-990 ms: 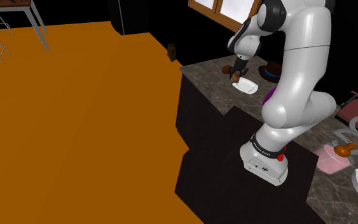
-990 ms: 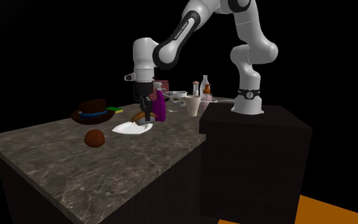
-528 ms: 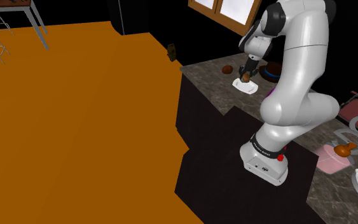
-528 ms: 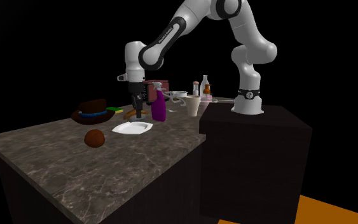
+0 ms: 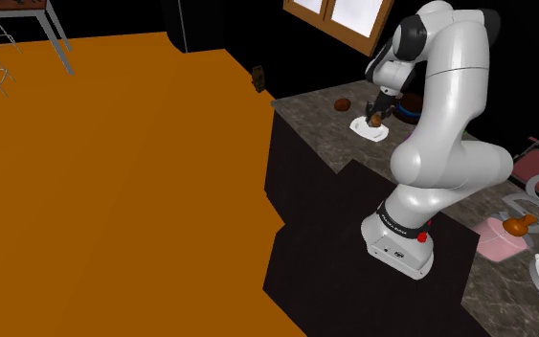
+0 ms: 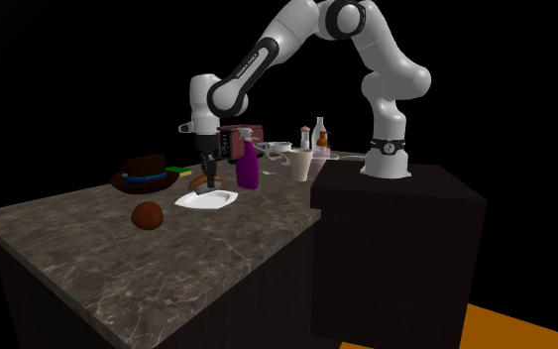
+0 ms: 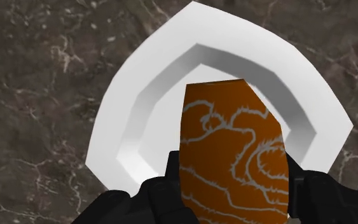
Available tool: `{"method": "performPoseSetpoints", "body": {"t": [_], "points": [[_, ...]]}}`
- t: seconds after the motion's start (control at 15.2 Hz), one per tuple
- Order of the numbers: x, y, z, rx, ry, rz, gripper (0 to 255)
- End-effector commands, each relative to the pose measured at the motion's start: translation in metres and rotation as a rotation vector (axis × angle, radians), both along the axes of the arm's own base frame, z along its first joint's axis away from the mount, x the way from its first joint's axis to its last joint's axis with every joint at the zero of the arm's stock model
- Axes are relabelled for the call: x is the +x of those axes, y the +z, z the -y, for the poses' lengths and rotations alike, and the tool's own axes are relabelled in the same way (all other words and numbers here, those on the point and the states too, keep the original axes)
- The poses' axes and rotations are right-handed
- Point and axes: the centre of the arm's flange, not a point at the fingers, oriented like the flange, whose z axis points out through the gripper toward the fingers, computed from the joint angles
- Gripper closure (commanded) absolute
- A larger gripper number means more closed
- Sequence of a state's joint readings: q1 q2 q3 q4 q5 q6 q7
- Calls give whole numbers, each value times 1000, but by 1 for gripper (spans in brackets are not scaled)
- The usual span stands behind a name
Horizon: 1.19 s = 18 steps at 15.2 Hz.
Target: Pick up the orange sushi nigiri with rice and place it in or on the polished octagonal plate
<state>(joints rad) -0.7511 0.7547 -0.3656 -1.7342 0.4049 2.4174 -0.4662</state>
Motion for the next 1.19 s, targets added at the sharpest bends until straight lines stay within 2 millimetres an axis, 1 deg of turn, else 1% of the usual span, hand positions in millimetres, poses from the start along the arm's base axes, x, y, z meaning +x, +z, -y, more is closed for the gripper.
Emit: {"method": "performPoseSetpoints", "body": {"t": [0.0,0.33,0.86,0.92,1.12], "points": [[0,-12,0,0,0,0,255],[0,-38,0,0,0,0,255],[0,-40,0,0,0,0,255],[1,-39,0,0,0,0,0],[1,-40,0,0,0,0,0]]}}
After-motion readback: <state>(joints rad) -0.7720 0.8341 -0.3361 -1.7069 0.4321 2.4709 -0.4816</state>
